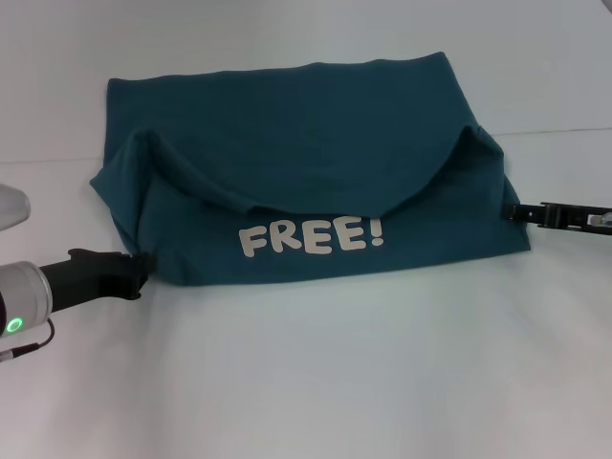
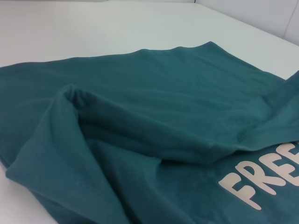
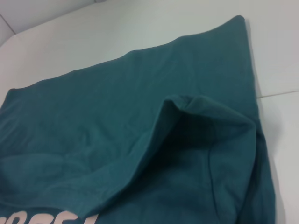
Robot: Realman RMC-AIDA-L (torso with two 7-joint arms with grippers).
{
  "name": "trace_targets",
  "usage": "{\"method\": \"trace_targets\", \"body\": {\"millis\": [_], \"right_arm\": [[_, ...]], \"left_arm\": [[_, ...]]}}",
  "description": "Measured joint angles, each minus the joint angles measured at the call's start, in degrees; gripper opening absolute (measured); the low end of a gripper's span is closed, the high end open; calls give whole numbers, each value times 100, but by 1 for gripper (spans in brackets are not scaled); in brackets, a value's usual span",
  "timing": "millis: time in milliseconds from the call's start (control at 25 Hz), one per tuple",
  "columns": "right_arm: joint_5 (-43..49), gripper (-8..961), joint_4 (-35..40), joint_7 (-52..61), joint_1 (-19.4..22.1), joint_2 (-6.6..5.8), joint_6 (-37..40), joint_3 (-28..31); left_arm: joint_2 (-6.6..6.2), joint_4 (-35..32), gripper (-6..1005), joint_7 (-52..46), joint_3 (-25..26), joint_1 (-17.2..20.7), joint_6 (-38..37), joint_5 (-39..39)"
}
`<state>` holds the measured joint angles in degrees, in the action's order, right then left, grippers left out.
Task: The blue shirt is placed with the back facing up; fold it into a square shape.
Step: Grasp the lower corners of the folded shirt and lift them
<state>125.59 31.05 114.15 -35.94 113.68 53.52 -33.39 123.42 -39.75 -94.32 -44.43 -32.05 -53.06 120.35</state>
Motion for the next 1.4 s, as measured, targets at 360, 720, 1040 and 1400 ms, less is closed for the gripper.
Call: {"method": "trace_targets", "body": {"millis": [360, 720, 1040, 1400], "right_arm": [[1, 675, 31, -12, 4, 67, -38, -11], [-16, 676, 43, -1, 26, 83, 12, -10], [-4, 676, 0, -7, 7, 79, 18, -10], [0, 677, -39, -5, -8, 102, -9, -24]], "left_arm": [[-8, -55, 32, -147, -4, -9, -3, 58], [-11, -202, 31, -241, -4, 36, -91, 149], [-7, -338, 31, -289, -3, 99, -202, 278], [-13, -339, 32, -289, -4, 95, -173, 278]]}}
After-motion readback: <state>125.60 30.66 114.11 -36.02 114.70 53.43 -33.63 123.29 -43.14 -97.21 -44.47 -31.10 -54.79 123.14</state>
